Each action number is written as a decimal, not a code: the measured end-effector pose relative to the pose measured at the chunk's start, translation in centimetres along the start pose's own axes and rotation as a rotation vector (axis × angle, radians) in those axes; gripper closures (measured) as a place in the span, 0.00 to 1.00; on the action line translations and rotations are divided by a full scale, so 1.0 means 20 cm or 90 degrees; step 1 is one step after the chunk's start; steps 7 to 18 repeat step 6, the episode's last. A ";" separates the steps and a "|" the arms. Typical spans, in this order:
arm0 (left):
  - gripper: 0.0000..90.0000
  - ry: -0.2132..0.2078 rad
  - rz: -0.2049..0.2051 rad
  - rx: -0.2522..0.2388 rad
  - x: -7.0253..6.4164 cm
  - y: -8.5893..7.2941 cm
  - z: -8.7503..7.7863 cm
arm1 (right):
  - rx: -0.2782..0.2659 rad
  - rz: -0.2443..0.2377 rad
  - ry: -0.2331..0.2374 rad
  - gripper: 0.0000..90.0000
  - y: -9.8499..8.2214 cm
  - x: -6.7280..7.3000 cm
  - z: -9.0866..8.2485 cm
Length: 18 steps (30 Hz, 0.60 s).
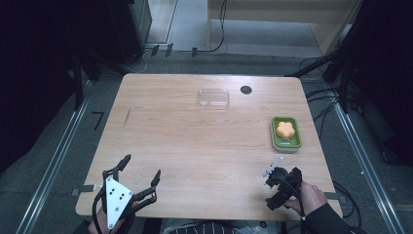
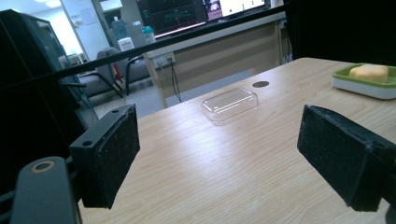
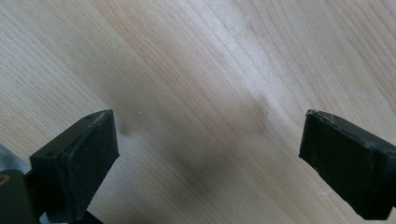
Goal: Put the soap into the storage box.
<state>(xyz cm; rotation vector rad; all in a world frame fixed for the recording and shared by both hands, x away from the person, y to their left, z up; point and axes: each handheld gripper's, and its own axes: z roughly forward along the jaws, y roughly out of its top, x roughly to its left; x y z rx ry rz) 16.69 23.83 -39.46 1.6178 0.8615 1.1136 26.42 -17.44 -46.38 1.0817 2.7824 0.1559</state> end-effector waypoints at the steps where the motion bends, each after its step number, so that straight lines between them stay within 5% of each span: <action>1: 0.14 0.000 0.001 0.000 0.00 0.00 0.00 | -0.002 0.005 -0.001 0.05 0.00 0.00 0.00; 18: 0.14 0.000 0.002 0.002 0.00 0.00 0.01 | -0.003 0.005 -0.002 0.05 -0.01 -0.01 0.00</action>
